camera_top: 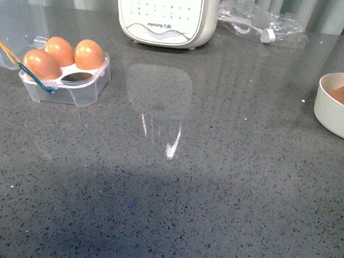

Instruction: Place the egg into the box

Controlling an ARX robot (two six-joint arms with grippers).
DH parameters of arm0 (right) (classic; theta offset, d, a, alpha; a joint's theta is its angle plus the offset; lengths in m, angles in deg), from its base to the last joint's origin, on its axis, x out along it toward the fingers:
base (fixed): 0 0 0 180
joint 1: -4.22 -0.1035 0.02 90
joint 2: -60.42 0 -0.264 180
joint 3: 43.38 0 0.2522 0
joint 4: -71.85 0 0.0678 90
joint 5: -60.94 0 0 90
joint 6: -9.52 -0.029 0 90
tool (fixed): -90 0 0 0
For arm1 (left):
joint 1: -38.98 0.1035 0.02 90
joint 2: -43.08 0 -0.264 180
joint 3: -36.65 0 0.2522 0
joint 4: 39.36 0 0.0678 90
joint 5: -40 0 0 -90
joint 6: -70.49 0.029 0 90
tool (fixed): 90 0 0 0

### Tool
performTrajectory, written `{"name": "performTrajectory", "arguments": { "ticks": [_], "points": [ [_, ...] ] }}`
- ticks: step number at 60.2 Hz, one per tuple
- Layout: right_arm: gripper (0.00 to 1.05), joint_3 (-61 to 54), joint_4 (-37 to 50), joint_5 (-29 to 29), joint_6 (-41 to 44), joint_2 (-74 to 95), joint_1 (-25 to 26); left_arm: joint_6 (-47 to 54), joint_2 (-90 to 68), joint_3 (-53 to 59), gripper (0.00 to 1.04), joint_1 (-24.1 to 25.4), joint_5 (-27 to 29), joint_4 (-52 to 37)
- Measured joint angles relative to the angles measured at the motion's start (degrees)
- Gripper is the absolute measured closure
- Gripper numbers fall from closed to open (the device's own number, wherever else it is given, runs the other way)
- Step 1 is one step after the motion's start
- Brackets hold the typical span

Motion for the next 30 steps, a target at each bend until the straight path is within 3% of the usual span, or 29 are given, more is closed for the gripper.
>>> {"name": "performTrajectory", "arguments": {
  "ticks": [17,30],
  "points": [
    [0.62,1.6,-0.2,-0.3,0.7,-5.8,-3.4,0.0,0.0,0.0,0.07,0.0,0.0,0.0],
    [0.62,8.7,-1.9,-6.4,0.9,-4.4,-12.4,0.0,0.0,0.0,0.07,0.0,0.0,0.0]
  ]
}}
